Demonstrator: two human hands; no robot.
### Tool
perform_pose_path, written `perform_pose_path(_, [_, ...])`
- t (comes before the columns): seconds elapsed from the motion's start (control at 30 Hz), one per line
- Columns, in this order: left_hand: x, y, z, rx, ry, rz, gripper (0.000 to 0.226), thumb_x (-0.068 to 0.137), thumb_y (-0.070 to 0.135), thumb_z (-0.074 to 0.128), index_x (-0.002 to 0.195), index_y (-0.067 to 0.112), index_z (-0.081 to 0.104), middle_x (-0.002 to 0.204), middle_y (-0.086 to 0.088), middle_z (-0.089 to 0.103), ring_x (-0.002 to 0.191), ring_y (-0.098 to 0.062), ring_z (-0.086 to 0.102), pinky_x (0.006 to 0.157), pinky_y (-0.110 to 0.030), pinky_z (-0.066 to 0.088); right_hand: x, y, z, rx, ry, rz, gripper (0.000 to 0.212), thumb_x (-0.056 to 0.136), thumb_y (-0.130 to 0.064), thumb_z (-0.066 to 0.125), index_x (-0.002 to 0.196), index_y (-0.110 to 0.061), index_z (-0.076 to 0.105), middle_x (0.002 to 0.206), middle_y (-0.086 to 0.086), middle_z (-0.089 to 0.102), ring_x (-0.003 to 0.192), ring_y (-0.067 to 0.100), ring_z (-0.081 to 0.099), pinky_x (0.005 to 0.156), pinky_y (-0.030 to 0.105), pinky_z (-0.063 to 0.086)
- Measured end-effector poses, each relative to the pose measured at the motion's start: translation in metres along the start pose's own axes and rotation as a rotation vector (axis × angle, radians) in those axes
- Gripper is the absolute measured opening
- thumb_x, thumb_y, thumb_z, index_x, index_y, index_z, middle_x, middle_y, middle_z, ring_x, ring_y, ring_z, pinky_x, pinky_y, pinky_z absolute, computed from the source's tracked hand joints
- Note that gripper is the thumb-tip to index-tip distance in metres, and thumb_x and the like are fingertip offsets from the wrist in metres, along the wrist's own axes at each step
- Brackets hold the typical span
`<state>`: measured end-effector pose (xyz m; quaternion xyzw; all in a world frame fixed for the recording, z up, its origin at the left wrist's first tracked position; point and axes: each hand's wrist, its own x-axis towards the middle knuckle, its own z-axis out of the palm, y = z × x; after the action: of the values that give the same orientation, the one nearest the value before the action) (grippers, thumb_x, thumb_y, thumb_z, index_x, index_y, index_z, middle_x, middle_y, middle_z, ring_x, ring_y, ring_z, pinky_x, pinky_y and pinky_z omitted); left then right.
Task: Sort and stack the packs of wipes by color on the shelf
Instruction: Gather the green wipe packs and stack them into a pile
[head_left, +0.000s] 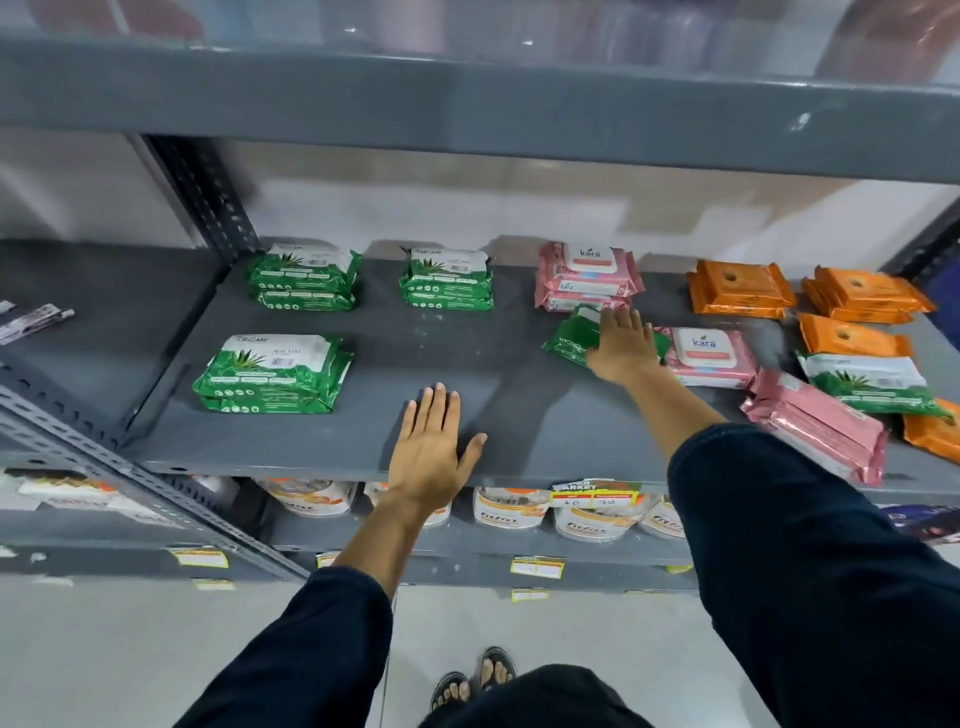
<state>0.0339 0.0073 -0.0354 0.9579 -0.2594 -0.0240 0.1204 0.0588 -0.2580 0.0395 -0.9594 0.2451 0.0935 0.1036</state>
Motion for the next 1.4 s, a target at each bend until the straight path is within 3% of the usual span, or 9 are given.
perform_pose_path(0.2, [0.000,-0.001,-0.001,-0.010,0.009,0.024,0.092,0.085,0.065,-0.004,0.143,0.001,0.028,0.151,-0.020,0.030,0.142,-0.034,0.024,0.117,-0.042,0.010,0.013,0.002,-0.008,0.068,-0.023,0.062,0.083,0.082,-0.015,0.064,0.150,-0.007,0.018,0.158,0.016,0.021,0.145,0.035,0.022,0.121,0.050,0.011])
perform_pose_path(0.37, [0.000,-0.001,-0.001,0.009,0.020,0.030,0.087,0.086,0.064,0.004,0.146,0.004,0.020,0.155,-0.018,0.021,0.146,-0.030,0.014,0.117,-0.037,0.000,0.009,-0.002,-0.010,-0.031,0.062,0.076,0.084,0.072,-0.027,0.079,0.140,-0.002,0.037,0.150,0.023,0.027,0.139,0.039,0.025,0.119,0.048,0.020])
perform_pose_path(0.53, [0.001,-0.001,-0.001,0.024,-0.007,0.008,0.074,0.093,0.056,0.014,0.148,0.007,0.007,0.159,-0.013,0.006,0.147,-0.025,0.001,0.118,-0.036,-0.005,-0.013,-0.010,-0.004,-0.094,0.187,0.003,0.095,0.069,-0.027,0.082,0.142,-0.001,0.027,0.144,0.022,0.033,0.133,0.038,0.034,0.110,0.047,0.034])
perform_pose_path(0.63, [0.002,0.001,-0.001,0.035,-0.026,-0.013,0.069,0.096,0.052,0.019,0.149,0.009,0.004,0.159,-0.011,0.003,0.147,-0.024,-0.002,0.119,-0.036,-0.005,-0.031,-0.015,0.014,-0.163,0.312,-0.080,0.079,0.074,-0.016,0.077,0.137,-0.001,0.032,0.139,0.021,0.042,0.127,0.037,0.044,0.105,0.045,0.038])
perform_pose_path(0.83, [-0.001,0.000,-0.003,0.050,-0.014,0.009,0.069,0.096,0.052,0.020,0.148,0.007,0.010,0.158,-0.013,0.009,0.147,-0.026,0.005,0.119,-0.038,0.000,-0.070,-0.024,0.052,-0.238,0.460,-0.254,0.051,0.059,-0.008,0.075,0.106,-0.004,0.059,0.093,0.013,0.071,0.086,0.033,0.067,0.079,0.039,0.050])
perform_pose_path(1.1, [-0.014,-0.014,-0.005,0.074,-0.007,-0.017,0.083,0.086,0.062,0.005,0.148,0.008,0.014,0.158,-0.013,0.013,0.147,-0.028,0.007,0.119,-0.041,0.002,-0.089,-0.025,0.040,0.095,0.321,-0.218,0.052,0.079,-0.009,0.053,0.131,-0.012,0.051,0.129,0.011,0.061,0.120,0.033,0.052,0.103,0.041,0.039])
perform_pose_path(1.2, [-0.018,-0.022,-0.010,0.078,0.005,-0.040,0.073,0.094,0.056,0.020,0.148,0.007,0.011,0.158,-0.013,0.010,0.147,-0.028,0.004,0.120,-0.042,0.001,-0.077,-0.018,0.032,0.222,0.083,-0.113,0.067,0.081,-0.006,0.052,0.144,-0.023,0.038,0.156,0.013,0.028,0.144,0.036,0.022,0.118,0.046,0.023])
perform_pose_path(1.27, [-0.021,-0.029,-0.013,0.068,0.009,-0.055,0.073,0.095,0.055,0.022,0.148,0.006,0.011,0.158,-0.014,0.010,0.147,-0.029,0.004,0.120,-0.043,0.001,-0.075,-0.020,0.034,0.179,-0.059,-0.101,0.067,0.085,-0.010,0.052,0.147,-0.027,0.032,0.157,0.015,0.022,0.145,0.037,0.018,0.118,0.047,0.024])
perform_pose_path(1.4, [-0.027,-0.040,-0.014,0.042,0.020,-0.077,0.075,0.094,0.056,0.022,0.148,0.006,0.011,0.158,-0.014,0.011,0.147,-0.029,0.003,0.121,-0.043,0.001,-0.087,-0.045,0.037,0.072,0.029,-0.099,0.052,0.091,-0.040,0.050,0.140,-0.024,0.041,0.135,0.017,0.042,0.128,0.039,0.036,0.098,0.046,0.045])
